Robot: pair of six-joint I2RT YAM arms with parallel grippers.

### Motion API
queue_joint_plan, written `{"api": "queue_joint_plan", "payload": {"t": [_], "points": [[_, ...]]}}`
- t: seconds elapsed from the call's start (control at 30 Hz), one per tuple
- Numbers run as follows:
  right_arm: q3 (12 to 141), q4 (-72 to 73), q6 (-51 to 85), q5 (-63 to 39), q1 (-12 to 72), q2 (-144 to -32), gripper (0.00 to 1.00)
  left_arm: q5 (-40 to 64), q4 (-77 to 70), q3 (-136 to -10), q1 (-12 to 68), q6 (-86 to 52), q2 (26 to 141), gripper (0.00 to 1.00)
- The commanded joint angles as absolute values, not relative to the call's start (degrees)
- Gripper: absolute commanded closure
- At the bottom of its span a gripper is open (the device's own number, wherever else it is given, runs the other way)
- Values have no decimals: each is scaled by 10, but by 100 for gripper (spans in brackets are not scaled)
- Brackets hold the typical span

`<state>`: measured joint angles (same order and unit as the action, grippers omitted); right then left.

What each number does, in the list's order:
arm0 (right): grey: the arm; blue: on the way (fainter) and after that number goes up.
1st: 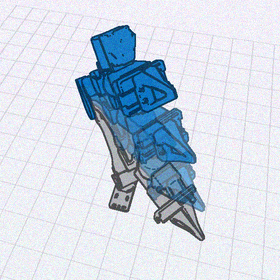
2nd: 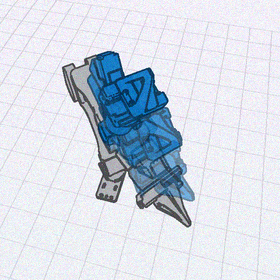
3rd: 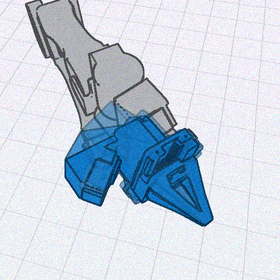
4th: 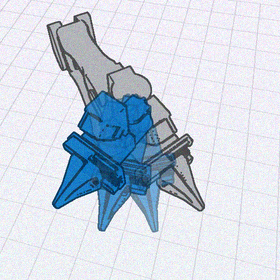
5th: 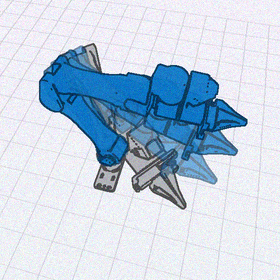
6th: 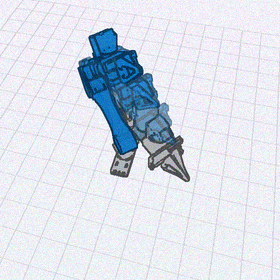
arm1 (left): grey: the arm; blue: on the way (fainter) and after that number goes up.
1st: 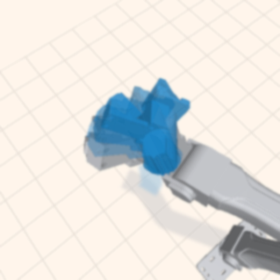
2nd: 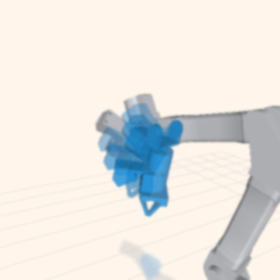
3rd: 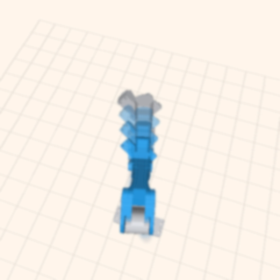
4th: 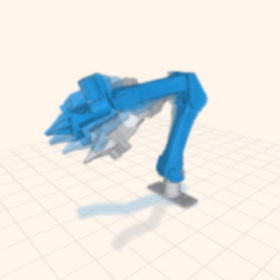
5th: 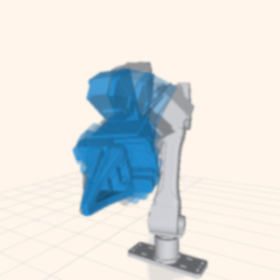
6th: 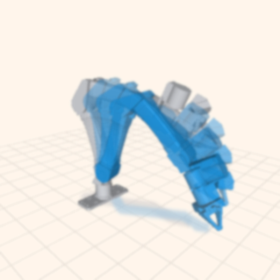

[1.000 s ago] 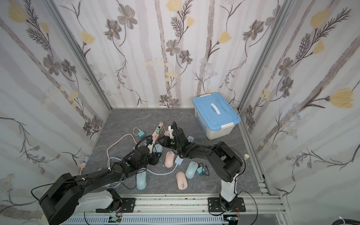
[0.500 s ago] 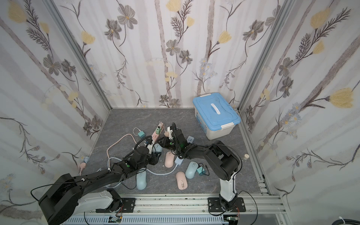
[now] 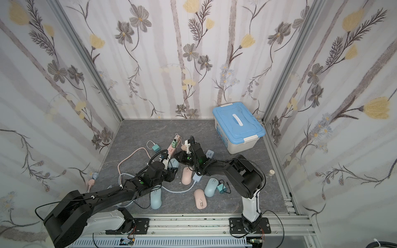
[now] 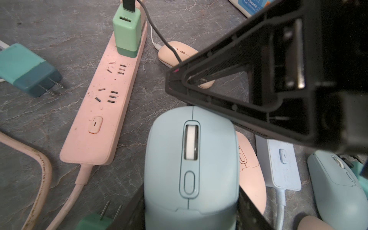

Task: Unplug the wireless mouse
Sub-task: Remove the power cord from the mouse.

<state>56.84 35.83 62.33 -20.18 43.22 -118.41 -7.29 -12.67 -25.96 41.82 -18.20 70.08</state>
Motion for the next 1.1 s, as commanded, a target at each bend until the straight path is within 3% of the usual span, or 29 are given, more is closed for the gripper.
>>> {"api": "queue_joint_plan", "payload": {"t": [0.0, 0.27, 0.73, 1.07], "points": [[570, 385, 635, -204, 433, -1187, 83, -75, -148, -260, 417, -175, 698, 100], [574, 392, 640, -212, 433, -1195, 100, -72, -149, -260, 417, -177, 689, 100], [594, 393, 658, -225, 422, -1216, 100, -93, -54, -289, 418, -256, 701, 100], [620, 370, 618, -277, 412, -1233, 100, -15, 75, -329, 418, -264, 714, 100]]}}
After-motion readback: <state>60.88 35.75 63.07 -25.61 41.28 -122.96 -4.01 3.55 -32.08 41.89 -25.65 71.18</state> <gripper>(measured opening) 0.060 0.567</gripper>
